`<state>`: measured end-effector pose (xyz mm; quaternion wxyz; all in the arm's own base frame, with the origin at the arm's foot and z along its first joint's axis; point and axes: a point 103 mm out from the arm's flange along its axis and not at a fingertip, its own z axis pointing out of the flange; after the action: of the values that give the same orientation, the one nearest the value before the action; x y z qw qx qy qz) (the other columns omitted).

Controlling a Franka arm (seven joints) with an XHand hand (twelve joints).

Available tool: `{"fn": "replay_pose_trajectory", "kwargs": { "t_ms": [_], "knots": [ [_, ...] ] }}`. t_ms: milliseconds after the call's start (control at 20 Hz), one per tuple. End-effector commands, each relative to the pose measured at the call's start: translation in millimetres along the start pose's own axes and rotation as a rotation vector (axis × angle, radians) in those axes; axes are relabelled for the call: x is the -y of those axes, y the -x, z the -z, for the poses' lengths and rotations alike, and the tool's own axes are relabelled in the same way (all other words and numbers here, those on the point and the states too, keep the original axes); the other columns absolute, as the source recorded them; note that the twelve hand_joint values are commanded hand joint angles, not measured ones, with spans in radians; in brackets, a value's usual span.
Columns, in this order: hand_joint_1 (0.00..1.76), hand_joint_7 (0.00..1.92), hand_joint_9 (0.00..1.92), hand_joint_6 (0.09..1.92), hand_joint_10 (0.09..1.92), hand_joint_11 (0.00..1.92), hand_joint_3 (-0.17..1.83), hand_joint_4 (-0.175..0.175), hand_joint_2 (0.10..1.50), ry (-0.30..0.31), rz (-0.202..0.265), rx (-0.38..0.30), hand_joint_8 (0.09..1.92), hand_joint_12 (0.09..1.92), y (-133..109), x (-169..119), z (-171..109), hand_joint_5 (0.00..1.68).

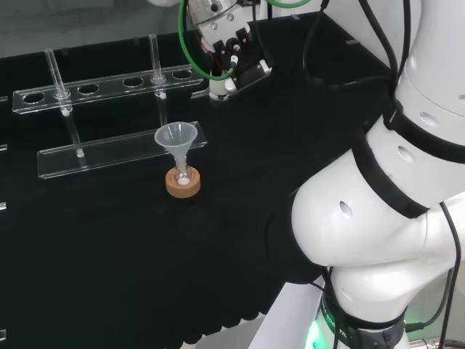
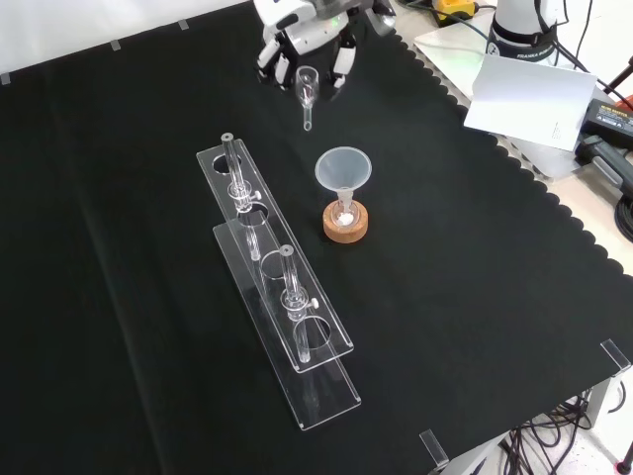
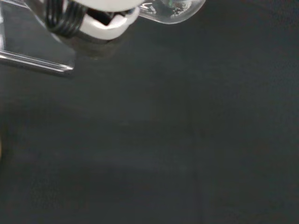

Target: Put the weighing funnel back on the table.

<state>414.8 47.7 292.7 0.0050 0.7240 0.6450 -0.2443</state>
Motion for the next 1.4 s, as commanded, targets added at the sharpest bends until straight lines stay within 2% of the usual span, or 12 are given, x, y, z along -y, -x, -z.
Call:
{"fn": "replay_pose_trajectory", "kwargs": {
  "t_ms": [50, 700, 1100, 1200, 1400],
  "knots": [
    [1.12, 0.60, 1.08, 0.55, 0.18, 1.03, 0.51, 0.175, 0.72, 0.015, 0.011, -0.139, 0.67, 0.89, 14.2, -13.6, -16.5, 1.31],
    [1.12, 0.60, 1.08, 0.55, 0.18, 1.03, 0.51, 0.175, 0.73, 0.010, -0.019, -0.183, 0.67, 0.89, 37.2, -32.4, -31.5, 1.31],
    [1.12, 0.60, 1.08, 0.56, 0.18, 1.02, 0.51, 0.175, 0.73, 0.015, -0.039, -0.228, 0.67, 0.89, 64.3, -64.2, -52.7, 1.30],
    [1.12, 0.60, 1.08, 0.56, 0.18, 1.02, 0.51, 0.175, 0.73, 0.022, -0.038, -0.211, 0.67, 0.89, 67.5, -72.8, -59.7, 1.30],
    [1.12, 0.60, 1.08, 0.56, 0.18, 1.02, 0.51, 0.175, 0.73, 0.002, -0.034, -0.222, 0.67, 0.89, 72.5, -92.2, -76.6, 1.30]
  ]
}}
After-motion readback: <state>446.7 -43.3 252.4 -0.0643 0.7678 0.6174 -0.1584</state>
